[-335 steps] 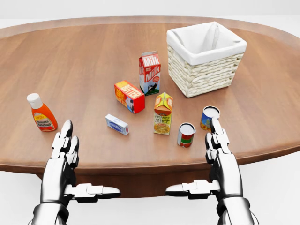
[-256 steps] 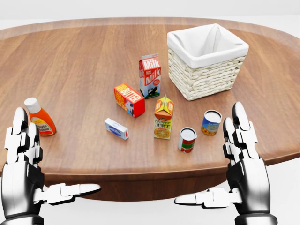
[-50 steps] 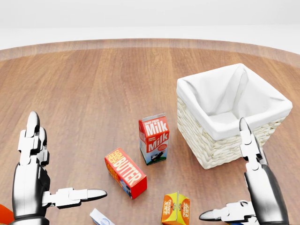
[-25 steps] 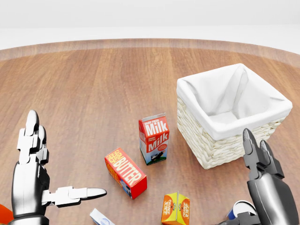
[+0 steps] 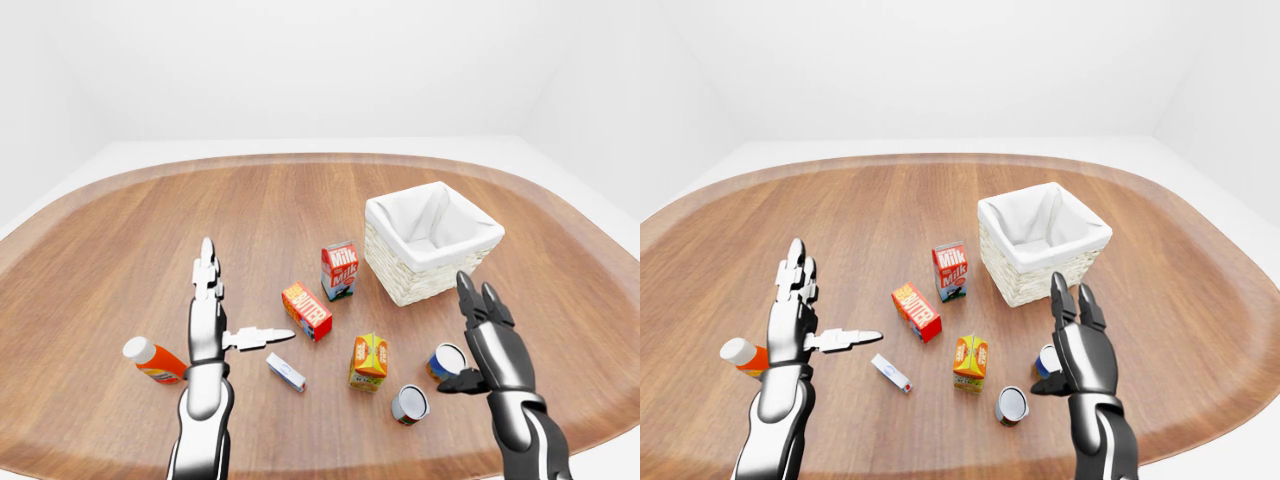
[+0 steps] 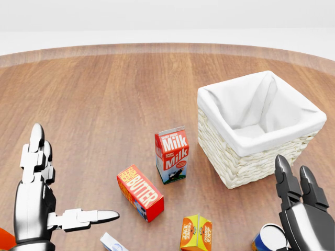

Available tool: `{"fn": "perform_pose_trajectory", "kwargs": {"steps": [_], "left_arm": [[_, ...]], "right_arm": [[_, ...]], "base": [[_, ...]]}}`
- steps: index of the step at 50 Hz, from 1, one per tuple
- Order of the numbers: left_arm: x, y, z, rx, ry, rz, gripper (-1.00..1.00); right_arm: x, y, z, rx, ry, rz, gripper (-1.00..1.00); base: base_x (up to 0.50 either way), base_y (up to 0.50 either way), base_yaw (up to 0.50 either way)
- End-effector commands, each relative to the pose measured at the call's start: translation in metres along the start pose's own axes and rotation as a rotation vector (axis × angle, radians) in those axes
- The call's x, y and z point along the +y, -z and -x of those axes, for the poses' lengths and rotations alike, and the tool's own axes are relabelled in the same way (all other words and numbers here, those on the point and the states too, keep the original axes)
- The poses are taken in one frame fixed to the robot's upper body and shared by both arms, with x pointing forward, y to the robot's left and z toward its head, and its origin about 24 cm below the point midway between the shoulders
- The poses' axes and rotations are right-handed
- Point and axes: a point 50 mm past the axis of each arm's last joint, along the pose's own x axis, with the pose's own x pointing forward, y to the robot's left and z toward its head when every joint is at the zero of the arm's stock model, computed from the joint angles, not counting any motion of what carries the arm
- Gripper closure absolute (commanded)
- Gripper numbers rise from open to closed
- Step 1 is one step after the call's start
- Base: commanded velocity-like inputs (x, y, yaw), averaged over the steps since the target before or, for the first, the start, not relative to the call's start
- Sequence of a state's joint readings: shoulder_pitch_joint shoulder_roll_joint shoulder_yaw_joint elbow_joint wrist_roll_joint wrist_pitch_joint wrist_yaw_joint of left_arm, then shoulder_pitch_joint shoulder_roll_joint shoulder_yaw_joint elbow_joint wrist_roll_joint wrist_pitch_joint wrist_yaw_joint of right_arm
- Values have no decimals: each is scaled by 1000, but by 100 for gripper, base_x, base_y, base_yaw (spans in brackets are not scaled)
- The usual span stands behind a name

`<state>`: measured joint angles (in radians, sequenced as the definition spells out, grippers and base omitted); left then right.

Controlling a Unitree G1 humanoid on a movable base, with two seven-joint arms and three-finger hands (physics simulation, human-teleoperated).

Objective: Pick up the alphabet soup and the tomato sauce, and put them in the basket.

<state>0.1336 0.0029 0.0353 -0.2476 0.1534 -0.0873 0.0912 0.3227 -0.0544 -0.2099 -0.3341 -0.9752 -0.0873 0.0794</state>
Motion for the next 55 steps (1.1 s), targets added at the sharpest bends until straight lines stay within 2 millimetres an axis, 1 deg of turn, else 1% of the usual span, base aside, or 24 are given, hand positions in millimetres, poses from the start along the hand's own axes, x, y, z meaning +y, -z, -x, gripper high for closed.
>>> {"fn": "perform_pose_trajectory", "kwargs": {"steps": [1,18,22,29,38,45,55], "left_arm": [[0,1,0,3,-2,-3,-100],[0,-1,1,-5,-1,-5,-100],[0,1,1,6,-1,-5,-100],[0,-1,1,-2,-1,-4,-100],[0,0,0,1,-2,-4,-100],[1,-2,-1,-8,-3,-1,-100],[1,0,-1,-1,-3,-2,-100]], "right_arm": [[-3,0,3,3,13,59,-100],[3,8,6,33,2,163,-100],[6,8,7,32,5,188,-100],[8,7,7,22,0,209,-100],[23,9,6,4,-21,274,-100],[24,9,5,-10,-21,296,-100],[31,13,3,-18,-32,317,-100]], "base": [[0,0,0],[0,0,0],[0,0,0],[0,0,0],[0,0,0],[0,0,0],[0,0,0]]}}
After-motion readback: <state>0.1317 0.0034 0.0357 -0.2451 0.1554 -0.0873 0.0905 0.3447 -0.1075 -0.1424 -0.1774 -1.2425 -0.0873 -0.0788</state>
